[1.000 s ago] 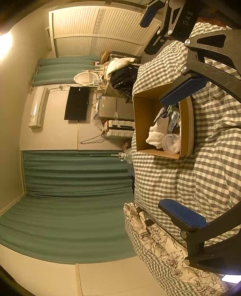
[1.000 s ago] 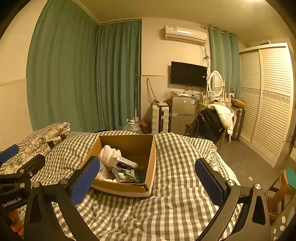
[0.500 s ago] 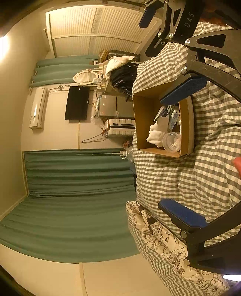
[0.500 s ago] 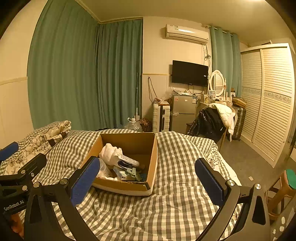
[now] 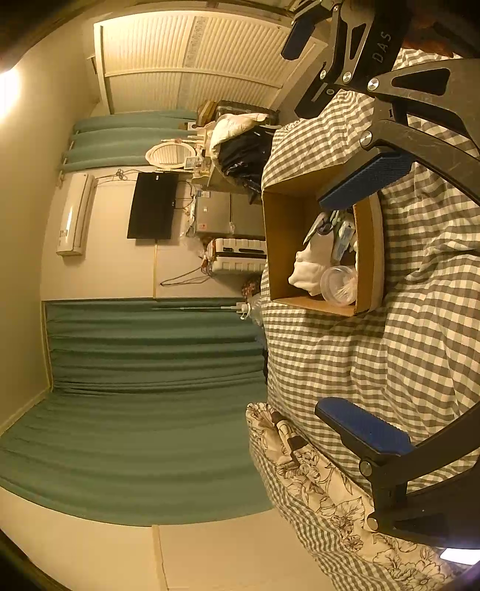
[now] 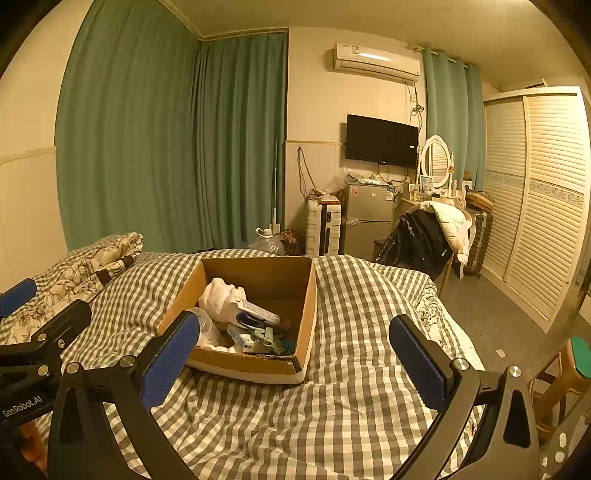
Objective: Organize objects
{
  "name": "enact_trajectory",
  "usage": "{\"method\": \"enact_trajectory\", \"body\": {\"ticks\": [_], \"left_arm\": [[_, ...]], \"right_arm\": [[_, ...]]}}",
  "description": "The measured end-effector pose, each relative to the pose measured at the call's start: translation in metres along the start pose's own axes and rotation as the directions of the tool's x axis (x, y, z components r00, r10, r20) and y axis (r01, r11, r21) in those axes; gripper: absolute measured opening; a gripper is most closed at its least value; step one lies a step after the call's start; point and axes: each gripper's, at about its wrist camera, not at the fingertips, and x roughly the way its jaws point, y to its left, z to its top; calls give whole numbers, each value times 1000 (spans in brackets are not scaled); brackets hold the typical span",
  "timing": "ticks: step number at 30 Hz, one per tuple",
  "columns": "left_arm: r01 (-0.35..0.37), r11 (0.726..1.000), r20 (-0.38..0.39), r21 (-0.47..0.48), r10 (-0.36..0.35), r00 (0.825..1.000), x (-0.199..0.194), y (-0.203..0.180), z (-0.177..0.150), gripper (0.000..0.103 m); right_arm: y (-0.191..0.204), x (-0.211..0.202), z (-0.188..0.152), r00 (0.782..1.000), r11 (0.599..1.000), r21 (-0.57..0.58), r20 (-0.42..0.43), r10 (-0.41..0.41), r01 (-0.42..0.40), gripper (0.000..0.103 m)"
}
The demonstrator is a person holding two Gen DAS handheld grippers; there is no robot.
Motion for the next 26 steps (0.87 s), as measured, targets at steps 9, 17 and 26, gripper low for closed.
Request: {"method": "enact_trajectory", "body": {"ticks": [9,17,26], "left_arm": [[0,1000,-9,0,0,1000,2,2,-2,103],[-1,1000,-10,0,1,1000,2,1,-2,103],[-5,1000,2,1,5,1000,0,0,-4,103]], "right_arm": [[-2,0,0,1000,1000,2,1,1,-1,103],[-2,0,0,1000,1000,2,1,2,-2,103],[-1,0,-1,1000,1000,1,0,3,-3,103]]}}
